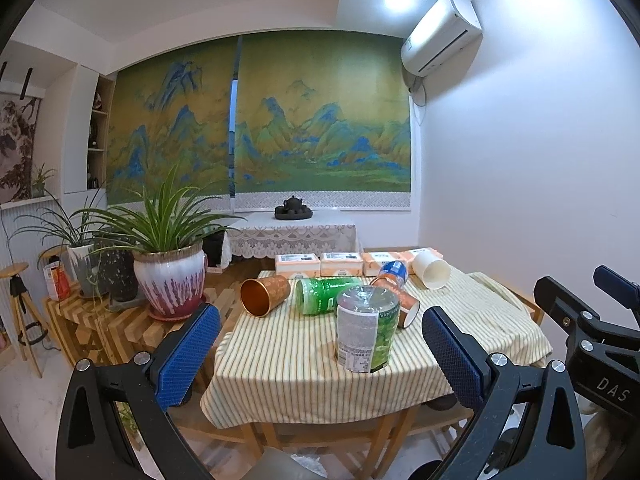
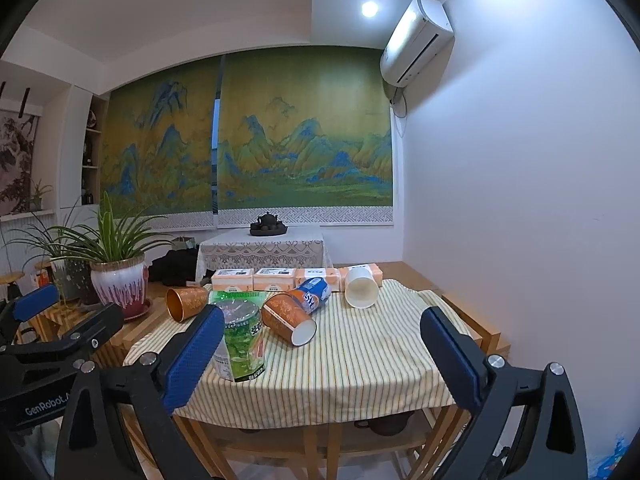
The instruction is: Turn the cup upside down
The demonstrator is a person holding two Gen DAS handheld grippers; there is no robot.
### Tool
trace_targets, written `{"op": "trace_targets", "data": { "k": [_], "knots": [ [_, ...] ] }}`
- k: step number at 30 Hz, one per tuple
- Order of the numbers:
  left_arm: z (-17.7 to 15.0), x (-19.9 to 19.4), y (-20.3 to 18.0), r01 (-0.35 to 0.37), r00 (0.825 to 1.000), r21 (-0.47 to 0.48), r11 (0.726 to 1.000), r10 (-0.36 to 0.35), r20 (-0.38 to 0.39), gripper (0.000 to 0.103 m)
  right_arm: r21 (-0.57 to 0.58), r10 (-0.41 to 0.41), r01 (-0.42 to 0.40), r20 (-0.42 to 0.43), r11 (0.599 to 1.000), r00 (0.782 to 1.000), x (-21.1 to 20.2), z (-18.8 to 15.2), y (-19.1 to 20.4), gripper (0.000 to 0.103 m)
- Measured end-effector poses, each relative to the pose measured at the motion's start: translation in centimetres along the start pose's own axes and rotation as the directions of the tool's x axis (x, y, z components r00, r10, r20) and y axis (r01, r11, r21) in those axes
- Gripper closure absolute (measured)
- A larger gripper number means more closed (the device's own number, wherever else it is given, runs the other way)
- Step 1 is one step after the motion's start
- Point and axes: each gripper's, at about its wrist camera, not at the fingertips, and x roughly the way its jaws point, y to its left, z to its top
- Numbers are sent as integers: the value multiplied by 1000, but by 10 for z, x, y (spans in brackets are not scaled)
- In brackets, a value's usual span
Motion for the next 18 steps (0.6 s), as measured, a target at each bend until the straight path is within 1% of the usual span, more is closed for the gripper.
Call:
{"op": "trace_targets", "data": {
  "k": [18],
  "knots": [
    [1,11,-2,7,1000,-2,1000,-7,-17,0,2,1,-1,-23,1000,1000,9,-2,-1,6]
  ]
}}
